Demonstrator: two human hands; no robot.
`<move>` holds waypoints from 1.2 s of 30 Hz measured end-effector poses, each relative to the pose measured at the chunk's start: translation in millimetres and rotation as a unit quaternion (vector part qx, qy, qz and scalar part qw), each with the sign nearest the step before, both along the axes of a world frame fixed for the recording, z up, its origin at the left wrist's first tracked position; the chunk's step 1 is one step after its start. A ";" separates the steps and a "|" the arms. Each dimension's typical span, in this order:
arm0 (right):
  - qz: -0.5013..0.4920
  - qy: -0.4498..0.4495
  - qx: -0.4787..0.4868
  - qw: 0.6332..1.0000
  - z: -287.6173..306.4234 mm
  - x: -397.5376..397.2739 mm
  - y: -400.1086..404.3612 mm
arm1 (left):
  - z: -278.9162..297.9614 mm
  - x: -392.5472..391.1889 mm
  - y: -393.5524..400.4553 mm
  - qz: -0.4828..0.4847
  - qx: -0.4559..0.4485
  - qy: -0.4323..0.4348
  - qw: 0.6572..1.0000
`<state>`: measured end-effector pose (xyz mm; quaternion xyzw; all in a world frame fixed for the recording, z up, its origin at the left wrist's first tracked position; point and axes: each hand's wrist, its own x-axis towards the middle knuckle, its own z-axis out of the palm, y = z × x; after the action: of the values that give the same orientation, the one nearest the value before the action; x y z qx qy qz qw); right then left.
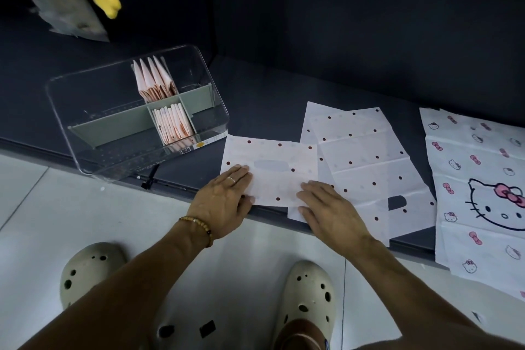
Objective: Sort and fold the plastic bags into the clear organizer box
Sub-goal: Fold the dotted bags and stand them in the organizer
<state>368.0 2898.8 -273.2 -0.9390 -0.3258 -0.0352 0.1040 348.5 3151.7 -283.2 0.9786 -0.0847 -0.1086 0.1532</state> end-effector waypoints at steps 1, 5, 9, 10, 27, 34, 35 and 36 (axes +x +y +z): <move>0.011 -0.023 -0.019 0.999 -0.9 0.8 0.2 | 1.1 0.5 -0.2 0.001 0.008 0.009 1.000; -0.009 -0.057 -0.013 0.998 1.2 7.1 3.5 | 2.6 2.5 0.1 -0.005 0.036 0.002 0.999; -0.050 -0.003 0.006 0.999 8.8 14.7 10.5 | 8.9 7.5 1.6 -0.010 0.023 -0.031 0.999; -0.069 0.023 0.023 0.997 9.6 16.9 12.3 | 11.9 9.2 1.8 -0.012 0.018 -0.033 0.999; -0.388 0.202 0.171 0.883 6.4 62.8 26.1 | 20.0 38.1 10.2 0.267 0.031 0.019 0.963; -0.374 0.146 0.122 0.908 2.1 71.4 33.4 | 11.4 46.4 11.5 0.298 0.040 0.018 0.954; -0.379 0.151 0.124 0.905 2.1 72.6 33.9 | 11.1 47.2 12.0 0.301 0.040 0.017 0.953; -0.385 0.156 0.125 0.901 2.2 73.6 34.3 | 11.1 48.0 12.6 0.306 0.039 0.017 0.951</move>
<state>441.6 2933.1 -271.0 -0.9640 0.0886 0.0334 0.2485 396.4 3164.3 -272.1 0.9608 0.2254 -0.0764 0.1423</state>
